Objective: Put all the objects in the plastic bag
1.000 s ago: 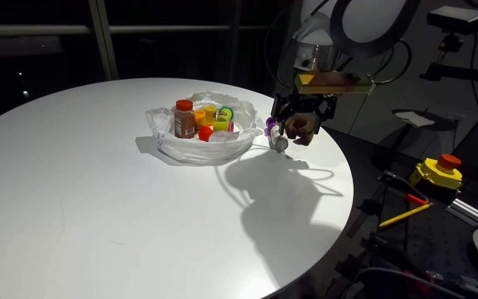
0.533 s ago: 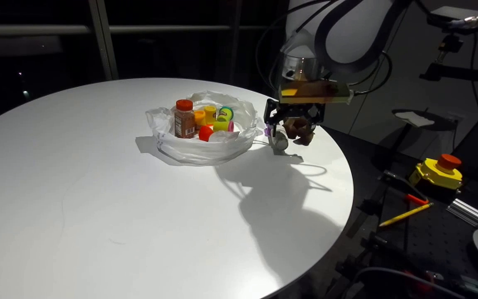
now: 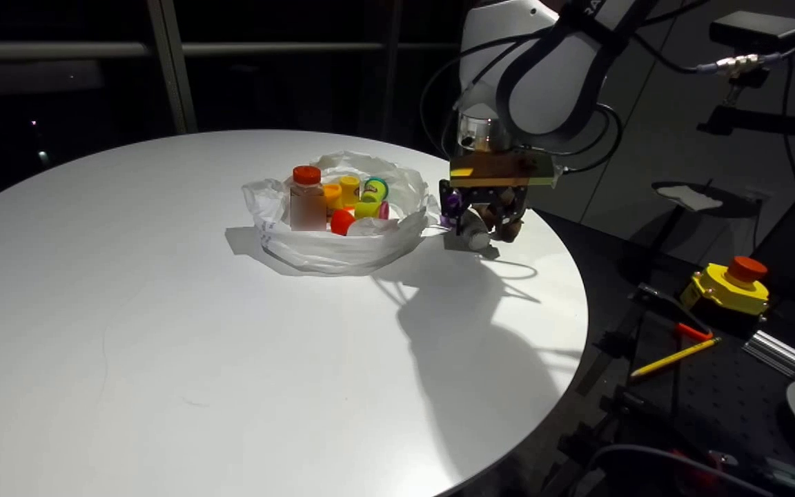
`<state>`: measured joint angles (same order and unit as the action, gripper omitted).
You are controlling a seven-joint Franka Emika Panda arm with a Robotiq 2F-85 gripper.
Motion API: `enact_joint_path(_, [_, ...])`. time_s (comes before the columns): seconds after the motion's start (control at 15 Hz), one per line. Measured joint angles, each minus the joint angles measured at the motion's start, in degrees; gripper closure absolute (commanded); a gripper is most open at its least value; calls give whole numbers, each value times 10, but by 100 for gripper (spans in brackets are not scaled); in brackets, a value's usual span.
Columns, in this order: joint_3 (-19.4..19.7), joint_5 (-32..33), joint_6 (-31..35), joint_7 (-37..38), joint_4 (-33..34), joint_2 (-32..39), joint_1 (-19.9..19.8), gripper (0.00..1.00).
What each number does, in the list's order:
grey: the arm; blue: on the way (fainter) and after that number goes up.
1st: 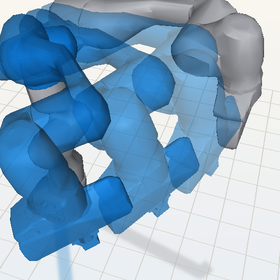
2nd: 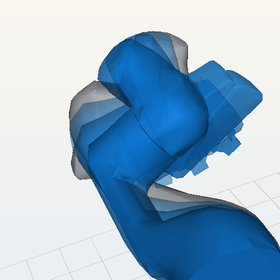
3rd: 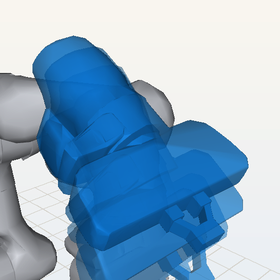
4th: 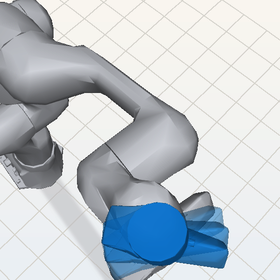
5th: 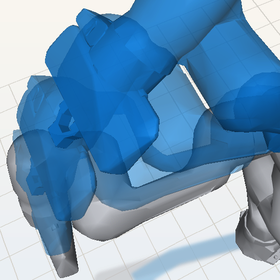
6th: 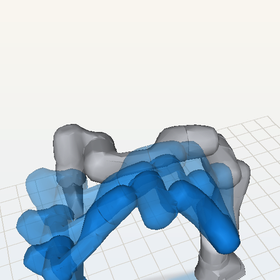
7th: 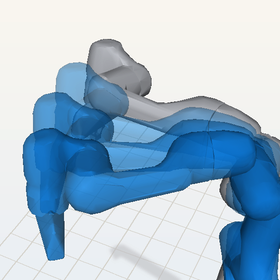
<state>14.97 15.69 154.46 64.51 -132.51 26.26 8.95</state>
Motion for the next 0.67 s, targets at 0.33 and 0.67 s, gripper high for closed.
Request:
enact_joint_path(0.33, [4, -1, 0, 0, 11, 15, 0, 77])
enact_joint_path(0.67, [17, -1, -8, 9, 8, -14, 17, 77])
